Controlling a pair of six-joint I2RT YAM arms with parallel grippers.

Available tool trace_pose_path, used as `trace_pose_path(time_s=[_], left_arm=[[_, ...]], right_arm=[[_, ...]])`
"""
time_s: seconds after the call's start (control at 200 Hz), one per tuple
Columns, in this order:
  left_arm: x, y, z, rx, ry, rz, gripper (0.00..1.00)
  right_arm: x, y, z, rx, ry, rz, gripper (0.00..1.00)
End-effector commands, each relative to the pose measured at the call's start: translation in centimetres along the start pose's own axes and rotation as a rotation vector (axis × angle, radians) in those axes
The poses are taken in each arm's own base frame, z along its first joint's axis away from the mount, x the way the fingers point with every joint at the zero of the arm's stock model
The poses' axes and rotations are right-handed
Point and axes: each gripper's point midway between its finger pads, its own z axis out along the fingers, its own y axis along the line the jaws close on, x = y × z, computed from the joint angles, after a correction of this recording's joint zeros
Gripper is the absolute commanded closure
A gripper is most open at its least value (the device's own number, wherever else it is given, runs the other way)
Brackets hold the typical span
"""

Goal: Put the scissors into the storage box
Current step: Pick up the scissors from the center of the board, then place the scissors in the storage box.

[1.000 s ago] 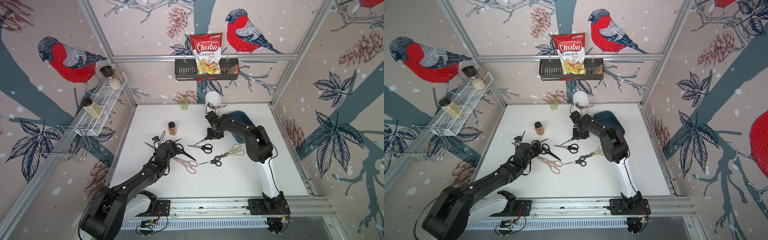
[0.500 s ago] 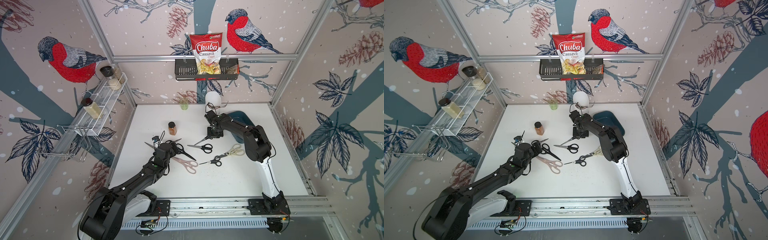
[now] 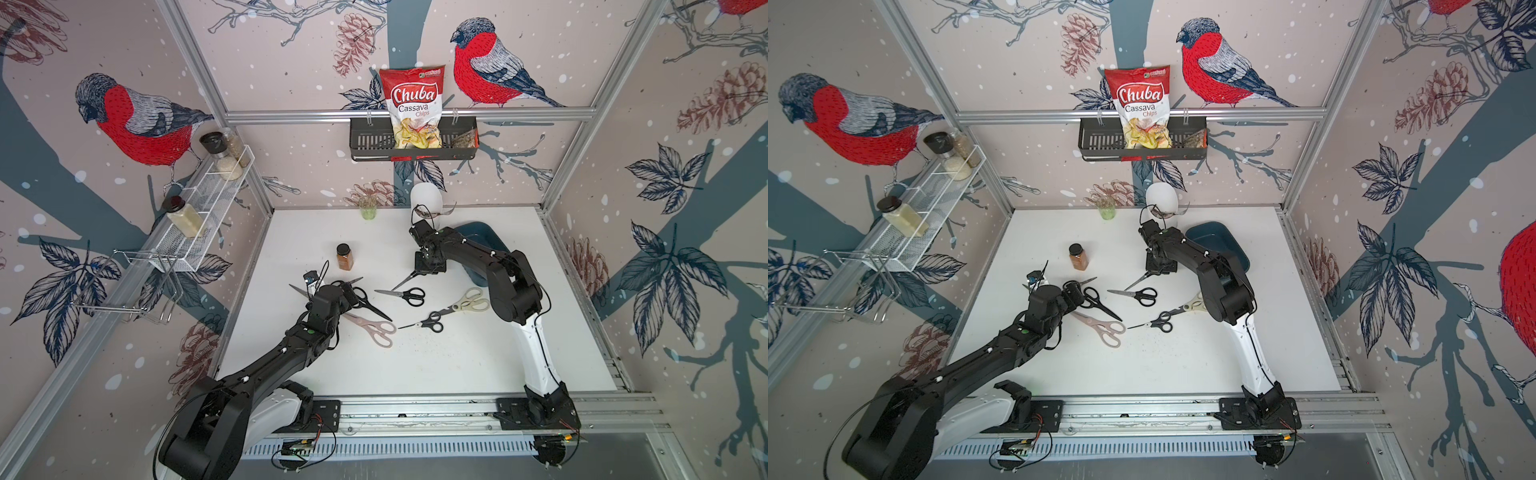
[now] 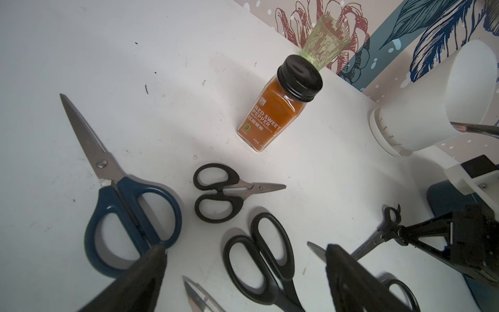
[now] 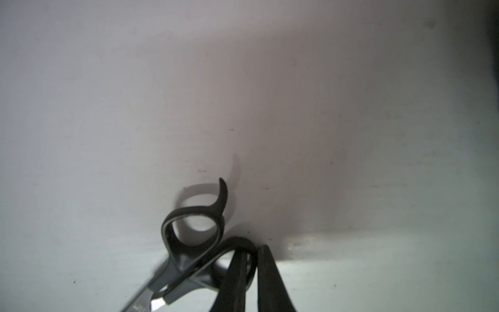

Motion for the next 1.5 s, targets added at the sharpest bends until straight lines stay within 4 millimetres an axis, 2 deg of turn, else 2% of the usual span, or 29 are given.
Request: trace_pose_path(time_s=[0.0, 0.195, 0.375, 0.495, 0.575, 0.71, 0.895, 1.015, 1.11, 1.186, 1.311, 1.496], left_arm=[[-0.5, -0.1, -0.1, -0.006, -0.015, 0.005, 0.05], [-0.8, -0.4, -0.2, 0.0, -0.02, 0.004, 0.04], [-1.2, -0.6, -0.2, 0.001, -0.024, 0.005, 0.04], [-1.3, -0.7, -0.2, 0.0, -0.026, 0.005, 0.04], [-1.3, -0.7, -0.3, 0.0, -0.026, 0.004, 0.04], [-1.5, -0.9, -0.3, 0.003, -0.027, 0.003, 0.04], [-1.8, -1.5, -0.3, 0.017, -0.021, 0.0, 0.04], [-1.9, -2.0, -0.2, 0.027, -0.011, 0.0, 0.04], [-1.8, -2.3, -0.1, 0.035, 0.002, 0.0, 0.04], [-1.7, -2.6, 0.0, 0.044, 0.013, 0.002, 0.04], [-1.5, -2.9, 0.1, 0.052, 0.034, -0.002, 0.04], [-1.1, -3.5, 0.5, 0.068, 0.064, -0.026, 0.04]], right_arm=[[1.0, -1.8, 2.6, 0.034, 0.061, 0.046, 0.84], [0.4, -2.2, 3.0, 0.058, 0.069, 0.053, 0.84], [0.8, -2.5, 3.5, 0.083, 0.075, 0.037, 0.94], [0.4, -2.4, 3.2, 0.084, 0.061, 0.019, 1.0], [0.0, -2.3, 2.6, 0.079, 0.049, 0.002, 1.0], [-1.3, -1.6, 0.2, 0.04, -0.001, -0.046, 1.0], [-4.1, 0.0, -5.3, -0.048, -0.093, -0.1, 1.0], [-5.4, -0.2, -8.2, -0.078, -0.139, -0.111, 1.0], [-6.1, -1.3, -9.8, -0.081, -0.167, -0.11, 1.0], [-6.8, -3.2, -10.8, -0.057, -0.194, -0.099, 1.0], [-8.0, -7.6, -12.2, -0.041, -0.234, -0.054, 1.0], [-9.3, -15.8, -13.1, 0.062, -0.311, 0.007, 1.0]])
